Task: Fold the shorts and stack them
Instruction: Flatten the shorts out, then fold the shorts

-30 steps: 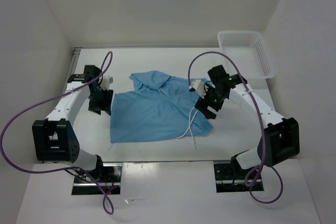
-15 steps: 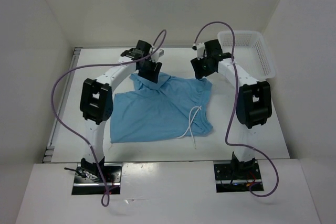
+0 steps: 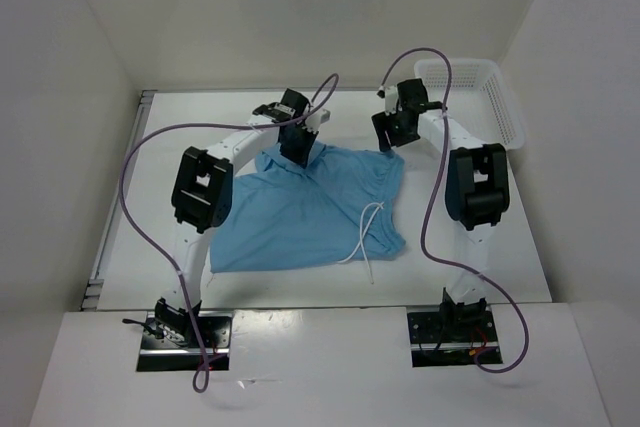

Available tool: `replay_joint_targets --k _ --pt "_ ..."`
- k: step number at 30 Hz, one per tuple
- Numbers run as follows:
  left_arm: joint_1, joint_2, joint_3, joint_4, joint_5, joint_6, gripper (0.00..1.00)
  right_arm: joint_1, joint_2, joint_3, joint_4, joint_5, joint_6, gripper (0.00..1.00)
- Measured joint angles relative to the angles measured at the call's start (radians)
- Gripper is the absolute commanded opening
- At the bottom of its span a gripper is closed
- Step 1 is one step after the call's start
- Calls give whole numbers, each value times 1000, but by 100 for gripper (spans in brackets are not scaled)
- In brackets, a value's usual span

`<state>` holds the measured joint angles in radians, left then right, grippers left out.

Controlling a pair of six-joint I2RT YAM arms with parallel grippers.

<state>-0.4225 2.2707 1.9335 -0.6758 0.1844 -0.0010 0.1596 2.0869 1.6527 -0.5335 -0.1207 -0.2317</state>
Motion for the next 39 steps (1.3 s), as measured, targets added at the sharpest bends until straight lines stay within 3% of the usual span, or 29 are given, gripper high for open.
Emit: replay_joint_targets --k 1,3,5,6,7,9,10,12,19,25,29,33,35,36,38,39 --pt "-5 0 -5 0 -5 2 0 -3 0 -2 1 -6 -3 71" --pt "-10 0 -17 0 -19 -1 0 -8 1 -13 0 -16 -8 71" --pt "-6 -2 -23 -1 -33 -2 0 -13 10 -25 0 -29 -14 65" --pt "-3 -3 -24 -3 -43 -2 0 -14 16 -29 -2 -34 -18 59" --pt "2 -8 -24 -3 -54 -3 0 -14 26 -33 -2 -41 -24 44" --pt "15 -25 -24 -4 -80 -3 0 -14 42 -38 -6 -54 -32 28" --pt "23 -39 -23 -4 -90 -2 0 -14 50 -40 -9 -62 -37 12" --pt "46 -70 -19 -3 -126 -2 0 -14 57 -43 -18 -84 -47 0" --pt "180 -147 54 37 -277 -3 0 -14 57 -30 -42 -142 -65 0" --pt "235 -177 111 57 -351 -5 0 2 35 102 -34 -156 -53 0" --pt "235 -318 -2 71 -382 -5 0 4 -71 100 -31 -157 -58 0" --pt "233 -557 -238 79 -392 -6 0 58 -280 -72 10 -145 -111 0" --pt "224 -689 -410 86 -413 -5 0 122 -388 -209 38 -113 -151 7" --pt "214 -747 -497 75 -425 -5 0 168 -436 -290 45 -98 -175 28" --pt "198 -829 -668 59 -428 -3 0 250 -488 -412 39 -78 -206 48" --pt "192 -849 -737 40 -424 -3 0 286 -496 -465 29 -79 -223 64"
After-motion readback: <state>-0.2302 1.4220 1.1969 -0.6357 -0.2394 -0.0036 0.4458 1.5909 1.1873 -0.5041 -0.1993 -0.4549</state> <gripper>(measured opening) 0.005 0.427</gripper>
